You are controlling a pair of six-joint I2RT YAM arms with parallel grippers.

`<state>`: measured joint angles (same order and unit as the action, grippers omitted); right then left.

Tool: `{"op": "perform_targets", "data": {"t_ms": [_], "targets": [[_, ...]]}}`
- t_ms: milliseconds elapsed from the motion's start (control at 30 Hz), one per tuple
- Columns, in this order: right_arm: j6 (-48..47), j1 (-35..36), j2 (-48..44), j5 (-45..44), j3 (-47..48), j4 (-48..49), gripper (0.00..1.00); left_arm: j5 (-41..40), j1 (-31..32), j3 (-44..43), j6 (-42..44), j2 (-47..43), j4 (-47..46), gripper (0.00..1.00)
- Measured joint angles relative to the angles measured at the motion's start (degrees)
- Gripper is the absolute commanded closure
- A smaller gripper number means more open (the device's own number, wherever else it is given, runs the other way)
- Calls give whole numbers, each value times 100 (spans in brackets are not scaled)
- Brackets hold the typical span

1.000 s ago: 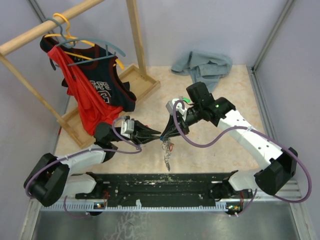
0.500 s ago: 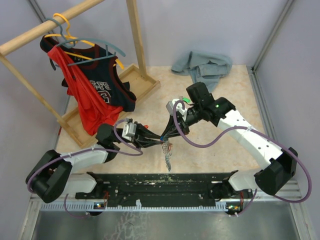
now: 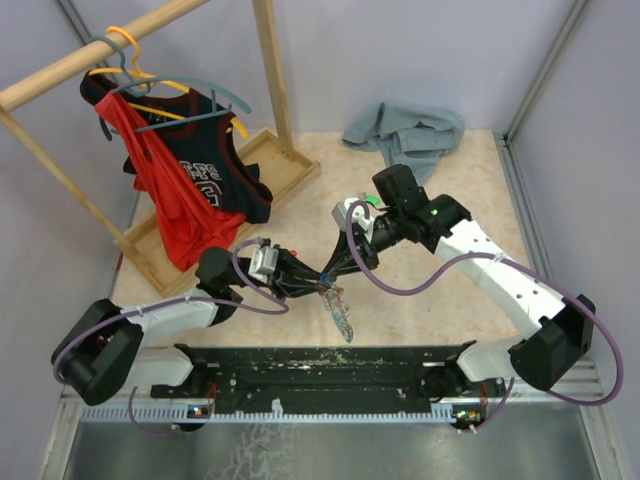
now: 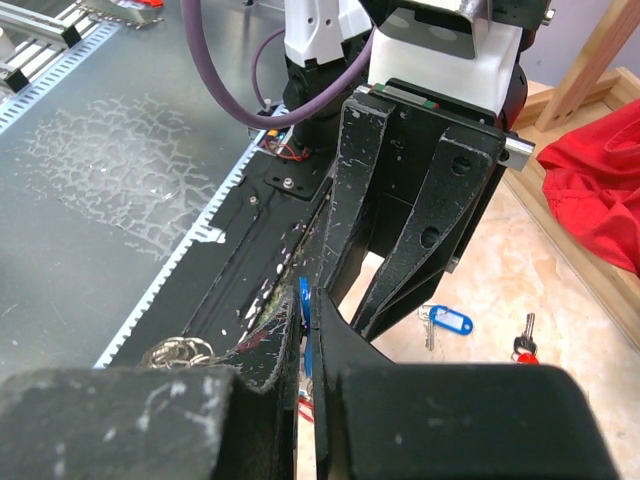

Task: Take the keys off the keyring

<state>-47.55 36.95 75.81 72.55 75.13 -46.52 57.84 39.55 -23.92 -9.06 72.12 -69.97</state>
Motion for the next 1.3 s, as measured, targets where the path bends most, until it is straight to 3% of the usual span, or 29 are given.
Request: {"op": "perform_targets", "data": {"t_ms": [167, 500, 933, 1300], "targets": [[0, 0, 0, -2, 0, -2, 100, -105, 72, -2, 50, -2, 151, 74], [4, -2, 0, -68, 0, 2, 100, -179, 155, -11, 177, -13, 372, 100], [13, -479, 0, -160, -4, 52, 100, -461, 85, -61, 662, -120, 706, 100], [-131, -1132, -120, -234, -236, 227, 100, -887, -105, 105, 809, -380, 385, 100]]}}
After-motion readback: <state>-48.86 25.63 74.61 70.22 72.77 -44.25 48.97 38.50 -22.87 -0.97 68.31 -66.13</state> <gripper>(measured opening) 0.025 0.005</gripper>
